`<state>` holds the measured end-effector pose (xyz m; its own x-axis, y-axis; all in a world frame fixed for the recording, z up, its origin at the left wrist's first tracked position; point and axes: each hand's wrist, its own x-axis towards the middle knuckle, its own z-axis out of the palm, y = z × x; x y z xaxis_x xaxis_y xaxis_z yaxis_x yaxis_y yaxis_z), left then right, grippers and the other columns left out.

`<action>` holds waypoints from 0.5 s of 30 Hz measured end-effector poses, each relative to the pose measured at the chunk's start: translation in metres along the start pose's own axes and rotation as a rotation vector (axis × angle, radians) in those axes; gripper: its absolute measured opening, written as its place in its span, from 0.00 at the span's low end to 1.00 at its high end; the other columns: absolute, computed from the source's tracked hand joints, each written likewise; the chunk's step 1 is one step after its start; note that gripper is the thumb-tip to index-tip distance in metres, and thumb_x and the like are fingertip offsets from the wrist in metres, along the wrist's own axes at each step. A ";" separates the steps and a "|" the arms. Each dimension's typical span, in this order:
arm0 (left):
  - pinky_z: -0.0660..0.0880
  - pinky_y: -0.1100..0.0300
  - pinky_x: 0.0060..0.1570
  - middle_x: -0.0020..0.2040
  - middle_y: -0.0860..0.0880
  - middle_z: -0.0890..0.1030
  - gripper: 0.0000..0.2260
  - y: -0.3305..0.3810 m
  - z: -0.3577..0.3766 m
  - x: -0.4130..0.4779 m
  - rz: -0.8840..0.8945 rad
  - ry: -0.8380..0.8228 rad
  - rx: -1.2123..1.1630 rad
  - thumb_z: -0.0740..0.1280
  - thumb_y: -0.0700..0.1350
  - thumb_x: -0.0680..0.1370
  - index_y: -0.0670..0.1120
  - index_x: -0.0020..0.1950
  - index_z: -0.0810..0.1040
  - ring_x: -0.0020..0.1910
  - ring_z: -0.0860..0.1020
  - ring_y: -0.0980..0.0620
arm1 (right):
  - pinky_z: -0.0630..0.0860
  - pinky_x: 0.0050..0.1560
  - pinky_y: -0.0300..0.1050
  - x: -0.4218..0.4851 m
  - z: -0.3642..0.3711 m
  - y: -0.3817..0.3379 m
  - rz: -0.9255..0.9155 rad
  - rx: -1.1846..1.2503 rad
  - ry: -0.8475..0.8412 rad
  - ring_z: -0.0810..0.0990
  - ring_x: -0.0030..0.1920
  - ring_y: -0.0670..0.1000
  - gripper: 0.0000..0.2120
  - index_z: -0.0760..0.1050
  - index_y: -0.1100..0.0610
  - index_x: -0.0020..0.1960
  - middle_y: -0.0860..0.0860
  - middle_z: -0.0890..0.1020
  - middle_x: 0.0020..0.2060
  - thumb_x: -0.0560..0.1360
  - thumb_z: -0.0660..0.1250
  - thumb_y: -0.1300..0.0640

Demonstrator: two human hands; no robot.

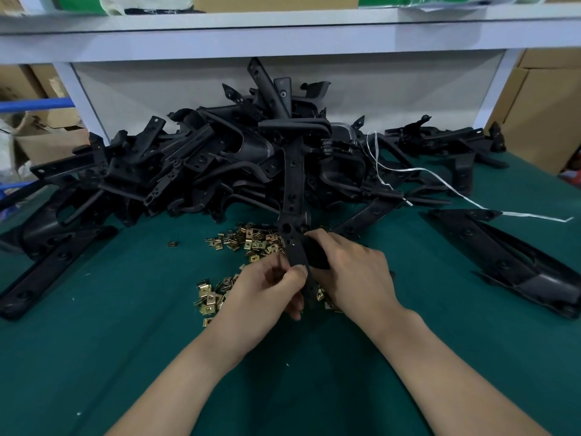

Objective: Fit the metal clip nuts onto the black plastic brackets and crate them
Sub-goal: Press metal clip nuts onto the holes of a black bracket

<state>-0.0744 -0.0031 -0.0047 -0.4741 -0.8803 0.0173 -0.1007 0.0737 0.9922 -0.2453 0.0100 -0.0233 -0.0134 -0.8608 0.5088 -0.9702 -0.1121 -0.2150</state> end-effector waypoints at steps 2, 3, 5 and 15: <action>0.77 0.59 0.36 0.30 0.49 0.78 0.12 -0.001 0.004 -0.001 0.005 0.035 -0.043 0.65 0.47 0.82 0.43 0.42 0.77 0.31 0.77 0.51 | 0.71 0.34 0.45 0.000 0.000 0.001 0.014 0.016 0.015 0.83 0.45 0.52 0.18 0.73 0.48 0.64 0.44 0.83 0.49 0.76 0.70 0.47; 0.77 0.60 0.35 0.30 0.48 0.78 0.13 -0.002 0.007 -0.003 0.020 0.055 -0.054 0.64 0.49 0.83 0.45 0.41 0.76 0.30 0.77 0.51 | 0.71 0.35 0.46 0.000 0.000 0.001 0.022 0.025 0.025 0.83 0.45 0.52 0.18 0.73 0.48 0.64 0.45 0.83 0.49 0.76 0.70 0.47; 0.75 0.62 0.33 0.31 0.47 0.78 0.17 -0.005 0.010 -0.007 0.105 0.110 0.020 0.60 0.55 0.83 0.46 0.42 0.76 0.30 0.76 0.51 | 0.70 0.34 0.45 0.000 -0.001 0.001 0.043 0.032 0.058 0.83 0.44 0.52 0.18 0.73 0.48 0.63 0.45 0.83 0.47 0.76 0.70 0.46; 0.62 0.65 0.31 0.37 0.63 0.74 0.11 -0.015 0.002 -0.010 0.448 0.334 0.642 0.55 0.57 0.83 0.57 0.50 0.75 0.31 0.72 0.57 | 0.64 0.33 0.43 0.002 -0.002 0.002 0.139 -0.003 0.142 0.83 0.41 0.53 0.18 0.74 0.46 0.61 0.45 0.83 0.44 0.74 0.72 0.43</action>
<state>-0.0695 0.0055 -0.0200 -0.3147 -0.7895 0.5270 -0.4899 0.6106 0.6222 -0.2483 0.0091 -0.0208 -0.1809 -0.7890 0.5871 -0.9574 0.0047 -0.2888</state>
